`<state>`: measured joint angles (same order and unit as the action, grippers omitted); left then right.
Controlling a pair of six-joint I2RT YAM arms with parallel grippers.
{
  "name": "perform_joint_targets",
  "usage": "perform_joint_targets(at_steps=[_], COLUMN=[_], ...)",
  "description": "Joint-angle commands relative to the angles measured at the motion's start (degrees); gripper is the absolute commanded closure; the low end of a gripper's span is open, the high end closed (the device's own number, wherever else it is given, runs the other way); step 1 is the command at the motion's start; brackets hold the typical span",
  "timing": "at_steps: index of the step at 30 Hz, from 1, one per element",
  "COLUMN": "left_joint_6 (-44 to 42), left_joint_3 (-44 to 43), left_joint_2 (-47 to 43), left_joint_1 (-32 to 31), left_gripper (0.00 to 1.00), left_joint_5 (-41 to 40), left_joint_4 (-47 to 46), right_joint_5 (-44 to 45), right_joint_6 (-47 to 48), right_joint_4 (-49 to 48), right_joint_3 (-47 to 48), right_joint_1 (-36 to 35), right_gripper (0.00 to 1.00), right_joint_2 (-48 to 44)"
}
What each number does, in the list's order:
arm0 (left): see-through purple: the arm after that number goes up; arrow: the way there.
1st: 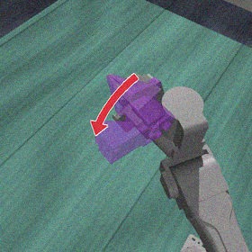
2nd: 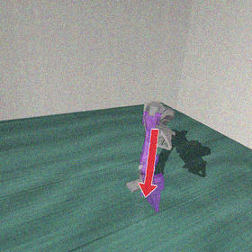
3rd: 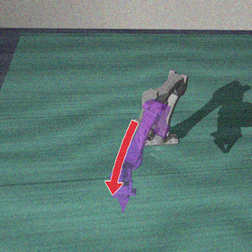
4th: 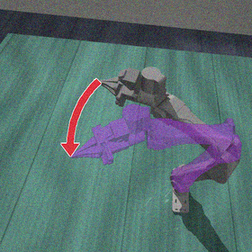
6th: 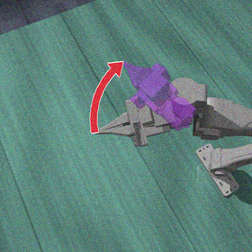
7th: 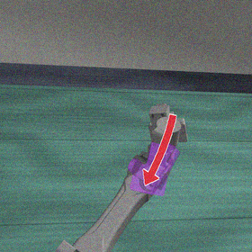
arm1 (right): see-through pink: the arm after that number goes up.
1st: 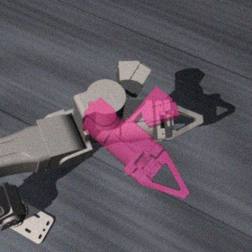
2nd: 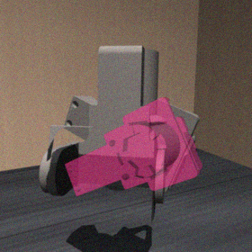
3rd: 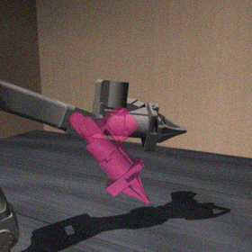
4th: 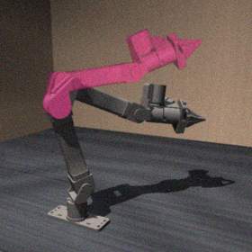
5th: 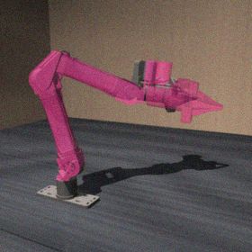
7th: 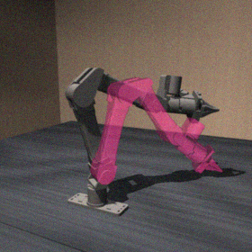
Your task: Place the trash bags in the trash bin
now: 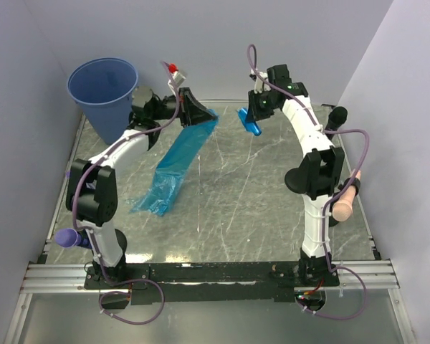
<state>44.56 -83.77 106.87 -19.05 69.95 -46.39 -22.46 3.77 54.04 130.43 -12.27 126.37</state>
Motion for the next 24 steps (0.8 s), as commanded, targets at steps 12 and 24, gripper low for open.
perform_joint_targets(at_steps=[12,24], left_joint_6=[-31.90,-20.15], left_joint_3=[-1.23,0.62], left_joint_2=[-10.53,-14.85], left_joint_1=[0.33,3.66], left_gripper=[0.91,0.90], left_joint_5=[-14.42,-13.88], left_joint_4=[34.17,28.31], right_joint_5=[34.30,18.53], right_joint_6=[-3.59,1.23], right_joint_4=[-13.78,-14.49], right_joint_3=[-6.33,-7.73], right_joint_1=[-0.91,-1.09], right_gripper=[1.00,0.40], right_joint_2=[1.42,-1.37])
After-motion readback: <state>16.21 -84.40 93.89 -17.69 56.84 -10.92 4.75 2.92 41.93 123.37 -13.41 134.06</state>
